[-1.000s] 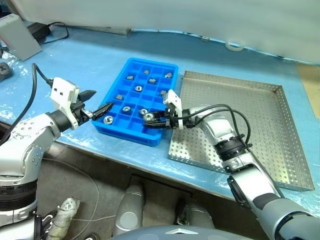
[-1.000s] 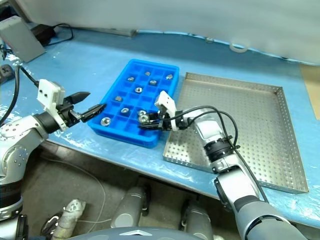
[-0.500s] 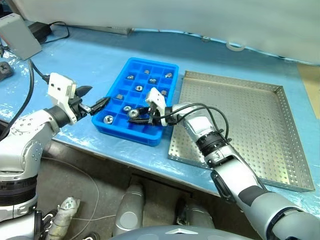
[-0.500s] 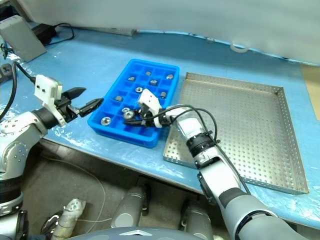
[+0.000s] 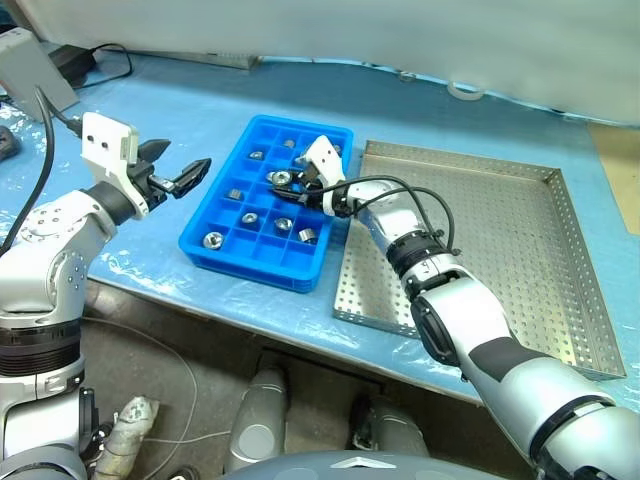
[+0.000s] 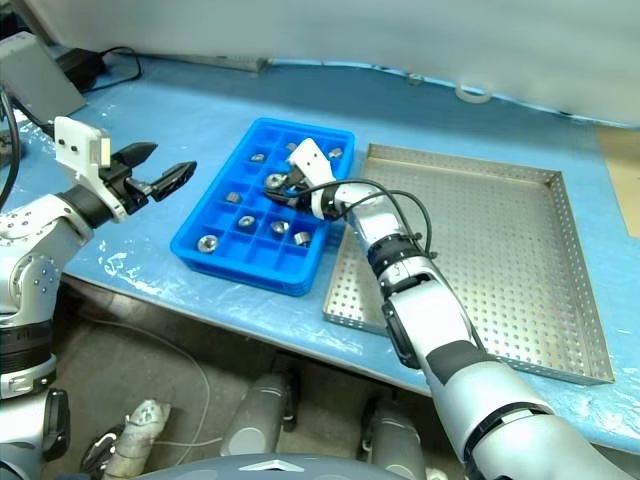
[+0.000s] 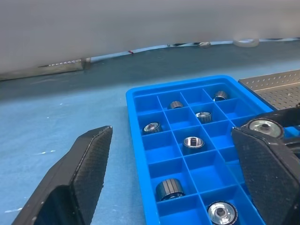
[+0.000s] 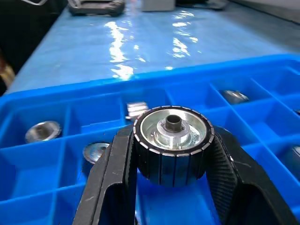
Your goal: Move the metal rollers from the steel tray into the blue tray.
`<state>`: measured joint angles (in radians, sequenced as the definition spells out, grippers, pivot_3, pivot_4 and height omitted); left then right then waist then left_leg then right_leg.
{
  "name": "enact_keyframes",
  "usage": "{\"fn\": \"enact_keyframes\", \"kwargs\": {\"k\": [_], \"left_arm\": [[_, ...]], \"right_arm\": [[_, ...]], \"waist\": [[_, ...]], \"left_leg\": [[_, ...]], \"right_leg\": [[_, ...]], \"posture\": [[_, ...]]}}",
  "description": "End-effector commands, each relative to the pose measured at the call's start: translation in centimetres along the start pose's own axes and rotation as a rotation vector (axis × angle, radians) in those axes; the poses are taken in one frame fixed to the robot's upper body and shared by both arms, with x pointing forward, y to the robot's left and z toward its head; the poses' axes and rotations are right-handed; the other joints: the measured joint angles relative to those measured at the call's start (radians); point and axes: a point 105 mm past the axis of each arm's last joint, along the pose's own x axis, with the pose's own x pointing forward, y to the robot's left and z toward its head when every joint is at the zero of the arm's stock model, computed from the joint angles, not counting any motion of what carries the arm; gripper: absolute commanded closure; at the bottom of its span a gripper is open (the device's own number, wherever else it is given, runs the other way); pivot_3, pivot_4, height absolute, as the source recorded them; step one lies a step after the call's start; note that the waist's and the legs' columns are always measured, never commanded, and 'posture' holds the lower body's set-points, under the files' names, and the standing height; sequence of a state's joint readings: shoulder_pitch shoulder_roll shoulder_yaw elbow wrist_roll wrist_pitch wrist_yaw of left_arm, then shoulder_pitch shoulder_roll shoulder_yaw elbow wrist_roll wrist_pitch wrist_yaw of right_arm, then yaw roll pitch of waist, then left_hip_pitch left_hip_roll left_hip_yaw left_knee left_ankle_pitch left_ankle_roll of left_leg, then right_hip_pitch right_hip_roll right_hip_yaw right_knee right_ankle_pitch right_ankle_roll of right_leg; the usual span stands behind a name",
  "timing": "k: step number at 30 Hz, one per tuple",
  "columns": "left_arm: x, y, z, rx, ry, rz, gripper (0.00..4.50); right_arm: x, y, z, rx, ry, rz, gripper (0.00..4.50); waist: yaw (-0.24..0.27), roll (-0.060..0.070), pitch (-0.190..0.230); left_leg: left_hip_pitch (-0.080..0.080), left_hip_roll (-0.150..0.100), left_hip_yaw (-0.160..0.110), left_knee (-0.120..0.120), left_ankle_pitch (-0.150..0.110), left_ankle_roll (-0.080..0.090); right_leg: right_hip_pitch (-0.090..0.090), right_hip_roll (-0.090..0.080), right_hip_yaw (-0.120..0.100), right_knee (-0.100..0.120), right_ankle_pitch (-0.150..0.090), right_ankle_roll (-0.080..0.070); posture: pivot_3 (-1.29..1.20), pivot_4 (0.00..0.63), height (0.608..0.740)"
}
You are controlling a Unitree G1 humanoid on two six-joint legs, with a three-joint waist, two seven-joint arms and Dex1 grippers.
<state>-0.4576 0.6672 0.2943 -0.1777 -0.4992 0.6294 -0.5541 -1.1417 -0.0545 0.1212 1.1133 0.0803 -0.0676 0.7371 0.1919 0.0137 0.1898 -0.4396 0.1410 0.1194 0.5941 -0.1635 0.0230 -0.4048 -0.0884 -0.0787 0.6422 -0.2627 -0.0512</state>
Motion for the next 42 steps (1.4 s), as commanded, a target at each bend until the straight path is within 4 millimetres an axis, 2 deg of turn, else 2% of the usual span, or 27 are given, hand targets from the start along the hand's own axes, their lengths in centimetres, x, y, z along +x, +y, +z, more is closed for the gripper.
{"fn": "enact_keyframes", "kwargs": {"k": [1,6,9,11,15,18,22,25,28,29,33,36,42], "left_arm": [[0.1,0.1,1.3,0.035,-0.049,0.009,0.22],[0.0,0.0,1.5,0.035,-0.053,0.006,0.22],[0.0,-0.2,1.4,0.03,-0.053,-0.001,0.22],[-0.1,-0.3,1.3,0.028,-0.05,-0.002,0.22],[0.1,-0.4,1.3,0.027,-0.054,0.0,0.22],[0.1,1.5,2.1,0.051,-0.1,0.116,0.22],[0.0,2.8,4.2,0.07,-0.169,0.174,0.22],[-0.4,3.9,5.9,0.061,-0.226,0.217,0.22],[-0.8,4.1,6.9,0.073,-0.247,0.213,0.22],[-0.8,4.2,7.0,0.079,-0.247,0.211,0.22],[-1.6,6.8,9.7,0.179,-0.261,0.261,0.22],[-1.6,6.2,9.5,0.187,-0.214,0.163,0.22],[-2.1,3.1,6.9,0.03,-0.163,-0.003,0.22]], "right_arm": [[0.9,-1.0,1.8,-0.031,-0.044,-0.122,2.88],[1.2,-1.8,1.1,0.002,-0.004,-0.225,2.88],[1.5,-1.1,1.4,0.019,-0.025,-0.185,2.88],[1.8,-0.6,0.9,-0.002,-0.009,-0.171,2.88],[1.7,-0.6,0.7,0.014,-0.011,-0.189,2.88],[1.9,-0.1,1.3,0.024,-0.053,-0.149,2.88],[2.3,2.2,2.3,0.025,-0.116,0.011,2.88],[2.3,4.4,3.9,0.05,-0.194,0.16,2.88],[2.4,7.0,5.3,0.062,-0.245,0.28,2.88],[2.4,7.4,5.5,0.064,-0.251,0.296,2.88],[4.0,10.2,5.3,0.066,-0.227,0.297,2.88],[4.8,11.8,4.4,0.032,-0.188,0.285,2.88],[4.8,11.2,3.3,0.041,-0.154,0.222,2.88]], "waist": [[-0.005,0.0,0.0],[-0.014,0.0,0.0],[-0.013,0.0,0.0],[-0.014,0.0,0.0],[-0.013,0.0,0.0],[-0.012,0.0,0.0],[-0.014,0.0,0.0],[-0.014,0.0,0.0],[-0.016,0.0,0.0],[-0.015,0.0,0.0],[-0.015,-0.002,0.0],[-0.016,-0.002,0.0],[-0.023,-0.002,0.0]], "left_leg": [[0.0,0.0,0.0,0.0,0.0,0.0],[0.0,0.0,0.0,0.0,0.0,0.0],[0.0,0.0,0.0,0.0,0.0,0.0],[0.0,0.0,0.0,0.0,0.0,0.0],[0.0,0.001,0.0,0.0,0.0,0.0],[0.0,0.001,0.0,0.0,0.0,0.0],[0.0,0.001,0.0,0.0,0.0,0.0],[-0.001,0.001,0.0,0.0,0.0,0.0],[0.0,0.001,0.0,0.0,0.0,0.002],[-0.001,0.002,0.0,0.0,0.001,0.003],[0.0,0.003,0.0,0.0,0.001,0.002],[0.0,0.004,0.0,0.0,0.001,-0.003],[0.001,0.004,0.001,-0.003,0.003,-0.006]], "right_leg": [[0.0,0.0,0.0,0.0,0.0,0.0],[-0.001,0.0,0.0,0.001,0.0,0.0],[-0.001,0.0,0.0,0.0,0.0,0.0],[-0.001,0.0,0.0,0.0,0.0,0.0],[-0.001,0.0,0.0,0.001,0.0,0.0],[-0.001,0.0,0.0,0.001,0.0,0.0],[-0.001,0.0,0.0,0.001,0.0,0.0],[-0.001,0.001,-0.001,0.001,0.0,0.0],[-0.001,0.001,-0.001,0.001,0.0,0.001],[-0.001,0.001,-0.001,0.001,0.0,0.001],[-0.002,0.003,-0.001,0.001,0.0,0.0],[-0.001,0.004,-0.001,0.001,0.0,0.0],[-0.002,0.004,0.0,0.001,0.0,0.0]], "posture": [[0.38,0.15,0.74],[0.39,0.15,0.74],[0.39,0.15,0.74],[0.39,0.15,0.74],[0.39,0.15,0.74],[0.38,0.15,0.74],[0.38,0.15,0.74],[0.37,0.15,0.74],[0.35,0.15,0.74],[0.35,0.15,0.74],[0.33,0.15,0.74],[0.31,0.15,0.74],[0.26,0.15,0.74]]}}
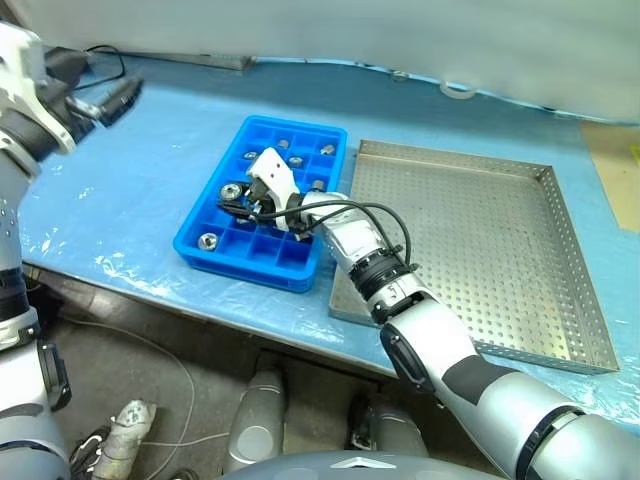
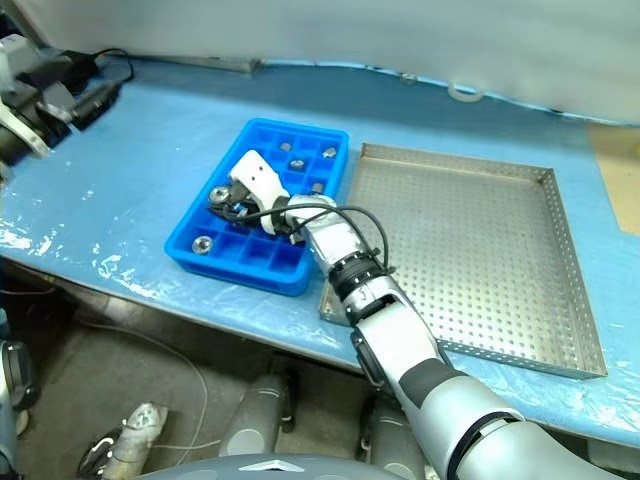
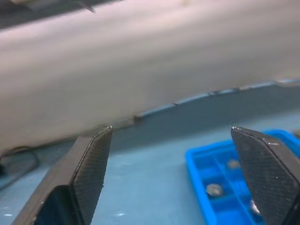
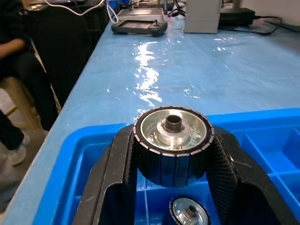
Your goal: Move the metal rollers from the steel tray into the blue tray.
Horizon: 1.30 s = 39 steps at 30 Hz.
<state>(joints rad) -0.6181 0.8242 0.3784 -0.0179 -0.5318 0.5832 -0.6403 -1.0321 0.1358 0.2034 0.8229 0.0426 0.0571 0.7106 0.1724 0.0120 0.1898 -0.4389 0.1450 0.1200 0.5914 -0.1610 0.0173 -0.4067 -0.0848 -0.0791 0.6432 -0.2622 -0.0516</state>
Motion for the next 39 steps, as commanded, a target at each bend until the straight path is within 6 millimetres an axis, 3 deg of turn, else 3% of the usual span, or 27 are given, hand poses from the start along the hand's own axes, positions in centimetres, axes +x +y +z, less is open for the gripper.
{"fn": "enact_keyframes", "kwargs": {"k": [1,6,8,12,17,23,25,32,37,39], "left_arm": [[-0.6,-2.2,0.5,-0.082,-0.033,-0.08,0.22],[-0.2,-7.1,-2.3,-0.141,0.061,-0.251,0.22],[-0.3,-8.0,-3.1,-0.149,0.1,-0.29,0.22],[-2.1,-10.6,-6.6,-0.061,0.266,-0.425,0.22],[-2.7,-12.9,-9.1,-0.039,0.309,-0.467,0.22],[-2.6,-17.9,-9.7,-0.129,0.264,-0.594,0.22],[-2.4,-18.7,-9.6,-0.143,0.248,-0.617,0.22],[-0.6,-18.9,-8.2,-0.148,0.16,-0.65,0.22],[1.1,-14.3,-6.9,-0.071,0.114,-0.523,0.22],[1.2,-11.8,-6.0,-0.044,0.099,-0.454,0.22]], "right_arm": [[1.2,2.3,0.4,0.054,-0.063,0.025,2.88],[-0.7,0.3,-0.2,0.046,-0.052,-0.026,2.88],[-1.5,-0.4,-0.3,0.039,-0.048,-0.036,2.88],[-4.9,-2.4,-0.1,0.018,-0.055,-0.038,2.88],[-8.4,-4.1,-0.4,-0.02,-0.007,-0.075,2.88],[-12.2,-4.3,-0.8,-0.021,0.058,-0.08,2.88],[-13.2,-4.2,-0.8,-0.03,0.081,-0.078,2.88],[-15.4,-1.2,-0.2,-0.028,0.125,0.036,2.88],[-15.0,-0.8,-0.5,-0.003,0.136,0.049,2.88],[-14.0,-0.5,-0.5,0.006,0.127,0.07,2.88]], "waist": [[-0.007,0.0,0.0],[-0.023,-0.001,0.0],[-0.026,-0.001,0.0],[-0.035,-0.001,0.0],[-0.024,-0.001,0.0],[-0.022,0.0,0.0],[-0.023,0.0,0.0],[-0.03,0.0,0.0],[-0.046,0.0,0.0],[-0.052,0.0,0.0]], "left_leg": [[0.0,0.0,0.0,0.0,0.0,-0.001],[0.0,0.0,0.0,-0.001,0.001,-0.001],[0.0,0.0,0.0,-0.001,0.001,-0.001],[0.0,0.001,0.0,-0.001,0.001,-0.001],[0.002,0.002,0.0,-0.001,0.001,-0.001],[0.003,0.004,0.0,-0.001,0.002,-0.002],[0.003,0.004,0.0,0.0,0.002,-0.002],[0.008,0.008,0.002,0.0,0.002,-0.003],[0.022,0.009,0.003,-0.004,0.003,-0.003],[0.025,0.009,0.004,-0.006,0.003,-0.004]], "right_leg": [[0.0,0.0,0.0,0.0,0.0,0.0],[0.001,0.0,0.0,-0.001,0.0,0.0],[0.0,0.0,0.0,0.0,0.001,0.0],[0.001,0.002,0.0,-0.001,0.001,0.0],[0.002,0.003,0.0,-0.002,0.002,0.001],[0.003,0.004,0.0,-0.002,0.002,-0.002],[0.003,0.004,0.001,-0.002,0.002,-0.002],[0.007,0.008,0.003,-0.002,0.003,-0.004],[0.016,0.009,0.004,-0.002,0.003,-0.005],[0.018,0.009,0.005,-0.003,0.003,-0.006]], "posture": [[0.26,0.15,0.74],[0.25,0.15,0.74],[0.26,0.15,0.74],[0.26,0.15,0.74],[0.26,0.15,0.74],[0.22,0.15,0.74],[0.19,0.15,0.74],[0.12,0.15,0.74],[0.13,0.15,0.74],[0.15,0.15,0.74]]}}
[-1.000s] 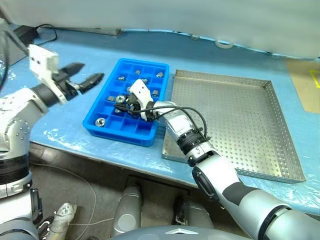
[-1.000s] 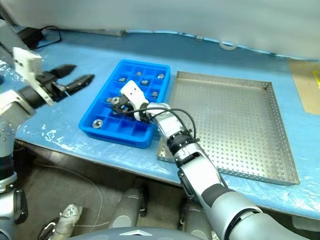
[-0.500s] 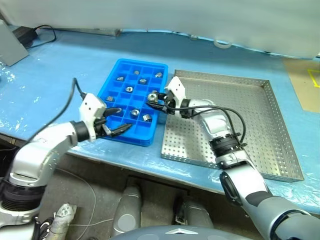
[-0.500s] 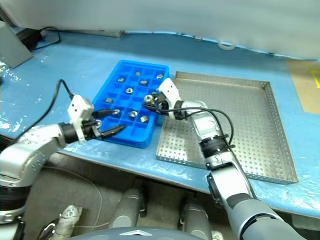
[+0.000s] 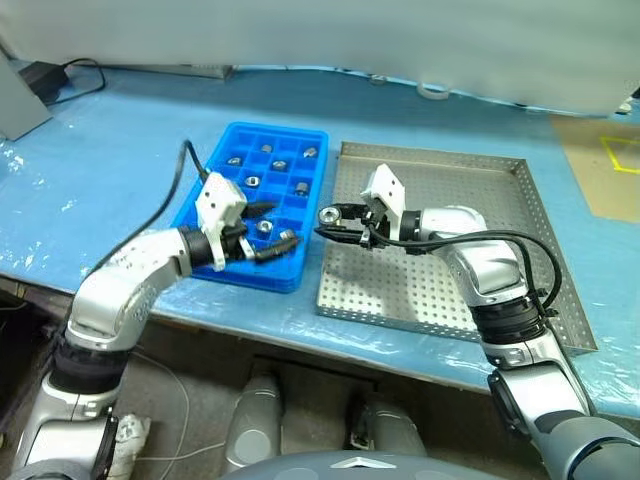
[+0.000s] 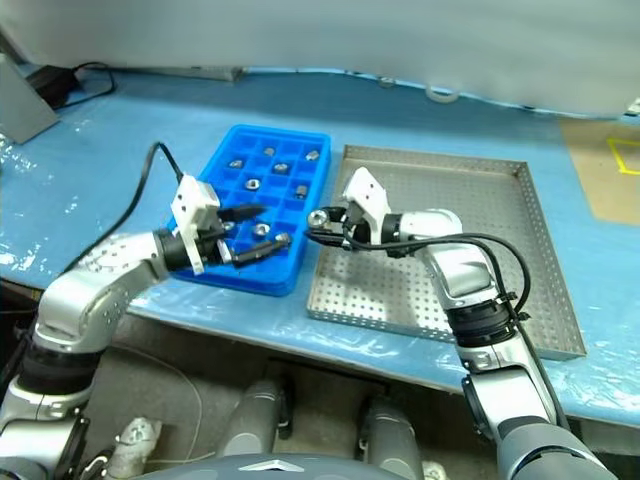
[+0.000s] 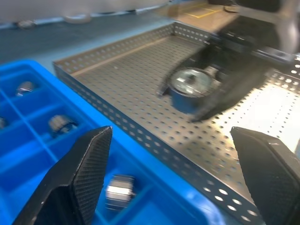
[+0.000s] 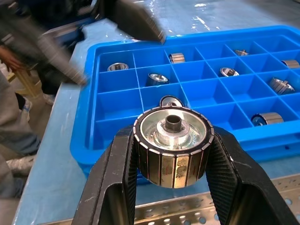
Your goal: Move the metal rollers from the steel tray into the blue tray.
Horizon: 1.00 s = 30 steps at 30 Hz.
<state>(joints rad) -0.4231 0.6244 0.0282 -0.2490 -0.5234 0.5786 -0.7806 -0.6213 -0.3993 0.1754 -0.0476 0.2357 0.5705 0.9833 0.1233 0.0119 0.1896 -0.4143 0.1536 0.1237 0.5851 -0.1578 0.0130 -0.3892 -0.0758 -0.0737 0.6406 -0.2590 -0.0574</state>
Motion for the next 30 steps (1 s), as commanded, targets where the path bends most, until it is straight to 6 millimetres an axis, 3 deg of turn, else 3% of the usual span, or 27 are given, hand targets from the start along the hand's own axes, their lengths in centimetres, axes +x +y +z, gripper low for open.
{"fn": "enact_keyframes", "kwargs": {"k": [1,7,12,18,22,30], "left_arm": [[-2.7,3.6,2.8,0.085,-0.05,0.135,0.22],[-6.0,7.5,4.8,0.119,-0.095,0.381,0.22],[-7.7,7.4,5.7,0.106,-0.133,0.429,0.22],[-8.5,5.7,4.9,0.08,-0.099,0.39,0.22],[-8.1,5.7,4.2,0.059,-0.103,0.42,0.22],[-7.6,6.1,4.6,0.066,-0.112,0.406,0.22]], "right_arm": [[1.9,0.8,1.4,-0.015,-0.052,0.043,2.88],[7.8,1.9,3.1,0.113,-0.139,0.093,2.88],[10.6,3.2,1.4,0.233,-0.102,0.158,2.88],[11.4,4.6,-0.1,0.27,-0.051,0.214,2.88],[12.6,5.6,-0.4,0.237,-0.035,0.229,2.88],[13.9,6.2,-0.1,0.145,-0.025,0.255,2.88]], "waist": [[-0.005,0.0,0.0],[-0.006,0.0,0.0],[0.015,-0.001,0.0],[0.036,-0.001,0.0],[0.036,-0.001,0.0],[0.035,-0.001,0.0]], "left_leg": [[0.001,0.0,0.0,-0.002,0.0,0.0],[0.0,0.001,-0.001,-0.008,0.004,-0.006],[-0.006,0.001,-0.002,-0.008,0.003,-0.005],[-0.006,0.001,-0.002,-0.009,0.003,-0.006],[-0.003,0.002,-0.002,-0.01,0.006,-0.009],[-0.001,0.002,-0.002,-0.014,0.008,-0.013]], "right_leg": [[0.0,0.0,0.0,0.0,0.0,-0.001],[-0.003,0.002,-0.001,0.0,-0.002,-0.007],[-0.006,0.001,-0.005,-0.001,-0.003,-0.007],[-0.006,0.001,-0.006,-0.001,-0.003,-0.007],[-0.005,0.001,-0.005,0.001,-0.003,-0.007],[-0.005,0.001,-0.005,0.001,-0.003,-0.007]], "posture": [[0.16,0.15,0.74],[0.25,0.15,0.74],[0.31,0.15,0.74],[0.34,0.15,0.74],[0.34,0.15,0.74],[0.32,0.15,0.74]]}}
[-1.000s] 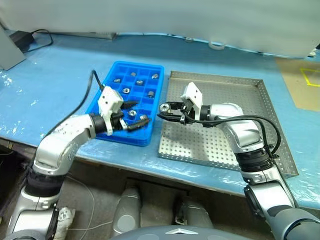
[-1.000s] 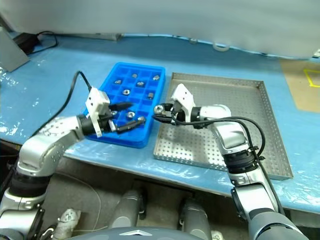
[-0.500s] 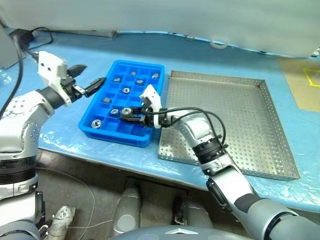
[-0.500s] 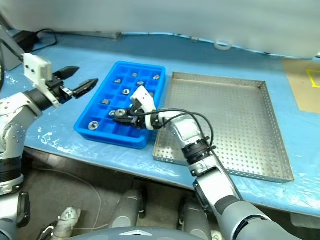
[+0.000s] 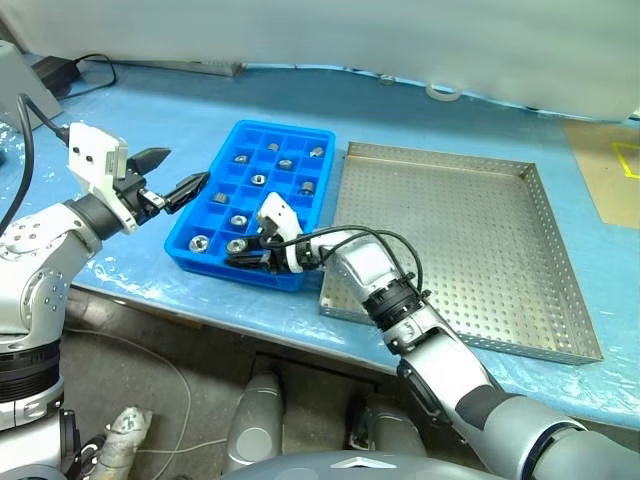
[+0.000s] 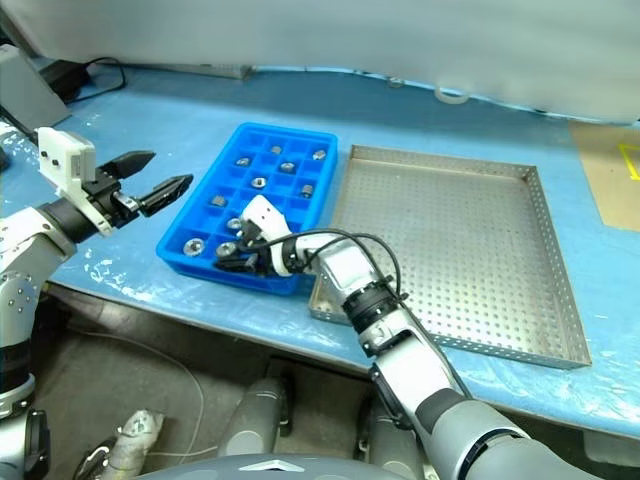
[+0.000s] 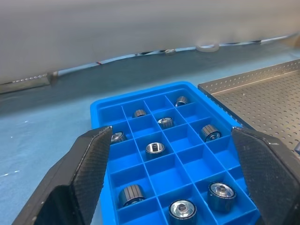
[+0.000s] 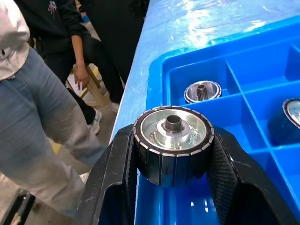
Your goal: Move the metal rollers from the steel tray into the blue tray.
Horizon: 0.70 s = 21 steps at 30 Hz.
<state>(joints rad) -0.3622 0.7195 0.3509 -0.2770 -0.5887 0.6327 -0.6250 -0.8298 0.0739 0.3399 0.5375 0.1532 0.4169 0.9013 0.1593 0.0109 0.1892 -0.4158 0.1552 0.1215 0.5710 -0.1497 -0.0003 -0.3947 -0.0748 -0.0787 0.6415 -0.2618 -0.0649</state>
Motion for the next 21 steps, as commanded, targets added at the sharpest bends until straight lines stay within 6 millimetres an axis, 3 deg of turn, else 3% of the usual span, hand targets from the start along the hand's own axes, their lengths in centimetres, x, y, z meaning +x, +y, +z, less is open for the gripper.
{"fn": "enact_keyframes", "kwargs": {"k": [1,6,12,17,21], "left_arm": [[0.2,0.1,1.3,0.036,-0.039,-0.005,0.22],[0.4,-0.2,1.3,0.032,-0.039,-0.021,0.22],[0.9,-0.3,1.1,0.028,-0.037,-0.034,0.22],[1.4,-0.7,1.0,0.024,-0.039,-0.062,0.22],[1.8,-1.0,0.8,0.01,-0.044,-0.081,0.22]], "right_arm": [[0.5,0.2,0.4,-0.056,-0.004,0.009,2.88],[-0.2,-0.9,0.1,-0.065,-0.009,-0.036,2.88],[-0.7,-1.2,-0.8,-0.066,0.026,-0.05,0.92],[-2.1,-2.3,0.9,-0.09,-0.032,-0.095,0.92],[-6.3,-4.0,2.5,-0.119,-0.09,-0.186,0.92]], "waist": [[-0.001,0.0,0.0],[-0.004,0.0,0.0],[-0.005,0.0,0.0],[-0.004,0.0,0.0],[0.005,-0.001,0.0]], "left_leg": [[0.0,0.0,0.0,0.0,0.0,0.0],[0.0,0.0,0.0,0.0,0.0,0.0],[0.0,0.0,0.0,0.0,0.0,0.0],[0.0,0.0,0.0,0.0,0.0,0.0],[-0.002,0.0,0.001,0.0,0.0,0.0]], "right_leg": [[0.0,0.0,0.0,0.0,0.0,0.0],[0.0,0.0,0.0,0.0,0.0,0.0],[0.0,0.0,0.0,0.0,0.0,0.0],[0.0,0.0,0.0,0.0,0.0,0.0],[0.0,0.0,0.0,-0.001,0.0,0.0]], "posture": [[0.32,0.15,0.74],[0.3,0.15,0.74],[0.28,0.15,0.74],[0.26,0.15,0.74],[0.24,0.15,0.74]]}}
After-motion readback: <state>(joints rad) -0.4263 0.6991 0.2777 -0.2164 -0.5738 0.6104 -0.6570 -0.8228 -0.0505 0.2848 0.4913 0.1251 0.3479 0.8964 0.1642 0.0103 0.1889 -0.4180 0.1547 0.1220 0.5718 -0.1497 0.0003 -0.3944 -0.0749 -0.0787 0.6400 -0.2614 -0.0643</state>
